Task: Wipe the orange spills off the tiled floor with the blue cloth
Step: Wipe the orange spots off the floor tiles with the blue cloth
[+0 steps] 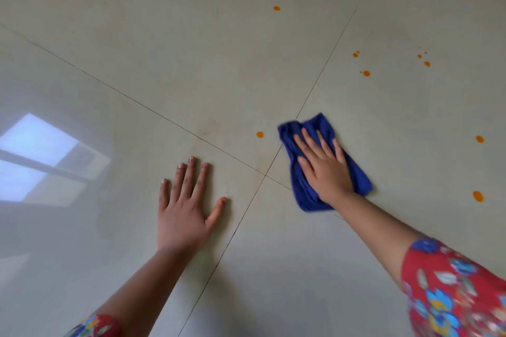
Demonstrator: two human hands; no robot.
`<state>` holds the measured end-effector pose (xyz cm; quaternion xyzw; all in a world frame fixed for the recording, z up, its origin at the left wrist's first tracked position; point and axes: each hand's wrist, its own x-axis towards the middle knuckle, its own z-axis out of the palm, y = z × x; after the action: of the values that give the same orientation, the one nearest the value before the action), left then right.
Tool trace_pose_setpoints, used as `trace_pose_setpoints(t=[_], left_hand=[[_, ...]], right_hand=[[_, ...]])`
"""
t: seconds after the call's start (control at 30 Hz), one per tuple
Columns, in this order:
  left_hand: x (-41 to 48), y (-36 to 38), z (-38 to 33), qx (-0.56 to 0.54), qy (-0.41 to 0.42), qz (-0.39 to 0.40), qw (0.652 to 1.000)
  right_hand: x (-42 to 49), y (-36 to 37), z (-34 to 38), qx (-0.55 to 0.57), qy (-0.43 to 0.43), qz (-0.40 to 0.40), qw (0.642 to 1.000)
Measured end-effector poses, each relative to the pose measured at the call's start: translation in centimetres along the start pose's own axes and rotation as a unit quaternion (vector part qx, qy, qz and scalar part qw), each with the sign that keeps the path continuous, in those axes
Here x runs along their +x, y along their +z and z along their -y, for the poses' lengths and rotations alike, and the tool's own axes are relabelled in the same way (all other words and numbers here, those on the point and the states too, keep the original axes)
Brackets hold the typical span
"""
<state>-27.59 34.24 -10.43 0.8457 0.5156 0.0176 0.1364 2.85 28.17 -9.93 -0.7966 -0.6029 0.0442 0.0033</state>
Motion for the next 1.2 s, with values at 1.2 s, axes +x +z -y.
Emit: trace_pose_setpoints(t=[1.2], left_hand=[[-0.4,1.7,-9.3,0.034,0.251,0.129,0.959]], right_hand=[[-19.0,1.1,-3.2,-0.021,-0.026,0.01,0.999]])
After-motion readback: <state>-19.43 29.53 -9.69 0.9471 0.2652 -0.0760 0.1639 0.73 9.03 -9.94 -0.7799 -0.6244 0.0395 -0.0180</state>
